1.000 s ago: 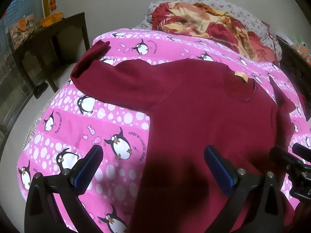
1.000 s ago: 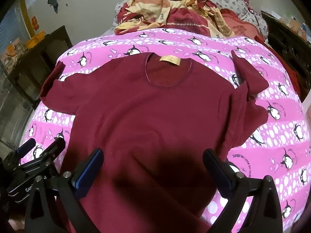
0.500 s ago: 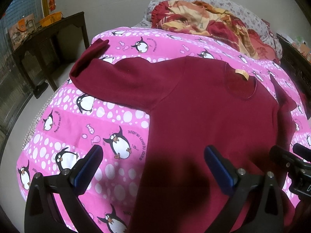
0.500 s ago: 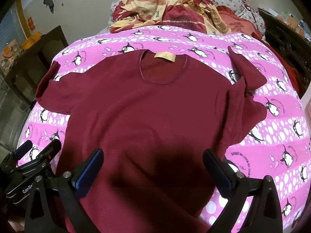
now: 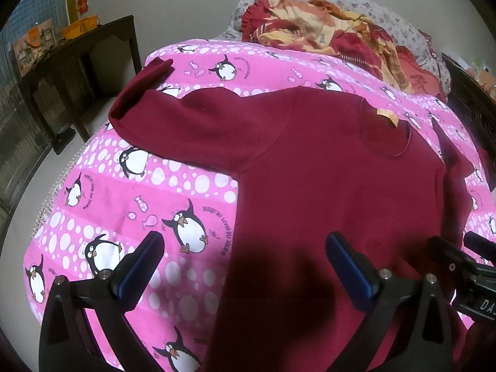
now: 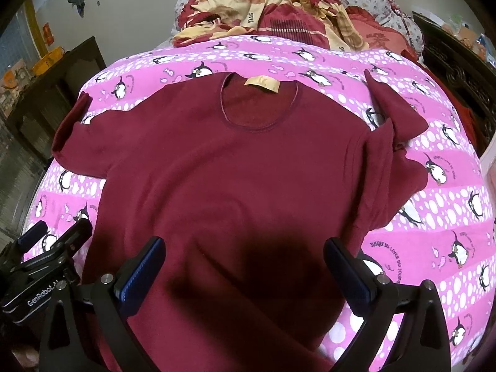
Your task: Fold small clothes
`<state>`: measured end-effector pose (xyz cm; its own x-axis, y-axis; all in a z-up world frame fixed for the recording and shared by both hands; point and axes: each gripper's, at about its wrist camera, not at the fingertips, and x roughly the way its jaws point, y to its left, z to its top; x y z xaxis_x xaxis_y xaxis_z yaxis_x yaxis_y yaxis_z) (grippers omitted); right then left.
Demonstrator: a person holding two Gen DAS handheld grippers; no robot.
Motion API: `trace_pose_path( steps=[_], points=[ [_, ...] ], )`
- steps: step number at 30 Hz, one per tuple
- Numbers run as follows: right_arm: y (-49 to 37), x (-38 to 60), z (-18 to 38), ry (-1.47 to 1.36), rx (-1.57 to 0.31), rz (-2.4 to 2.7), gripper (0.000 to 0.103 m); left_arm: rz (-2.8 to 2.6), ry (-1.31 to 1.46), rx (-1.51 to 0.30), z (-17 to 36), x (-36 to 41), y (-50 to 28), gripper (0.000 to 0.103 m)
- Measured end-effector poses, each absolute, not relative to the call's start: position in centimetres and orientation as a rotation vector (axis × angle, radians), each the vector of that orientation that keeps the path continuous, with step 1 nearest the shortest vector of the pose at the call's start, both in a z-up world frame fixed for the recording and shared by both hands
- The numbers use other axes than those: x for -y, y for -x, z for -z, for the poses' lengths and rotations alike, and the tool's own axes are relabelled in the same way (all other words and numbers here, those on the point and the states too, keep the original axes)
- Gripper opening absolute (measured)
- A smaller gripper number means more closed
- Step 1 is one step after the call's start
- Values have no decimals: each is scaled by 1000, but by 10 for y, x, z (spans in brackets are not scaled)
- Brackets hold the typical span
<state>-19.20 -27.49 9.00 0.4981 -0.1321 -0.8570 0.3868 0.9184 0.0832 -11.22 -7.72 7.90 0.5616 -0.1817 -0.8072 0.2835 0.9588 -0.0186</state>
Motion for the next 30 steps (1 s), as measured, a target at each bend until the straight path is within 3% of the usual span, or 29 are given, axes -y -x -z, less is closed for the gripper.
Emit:
trace_pose_path(
  steps=[30],
  points=[
    [185,271,-77,-264,-1049,315,103,266,-121,-963,-70,78,109,103]
  ],
)
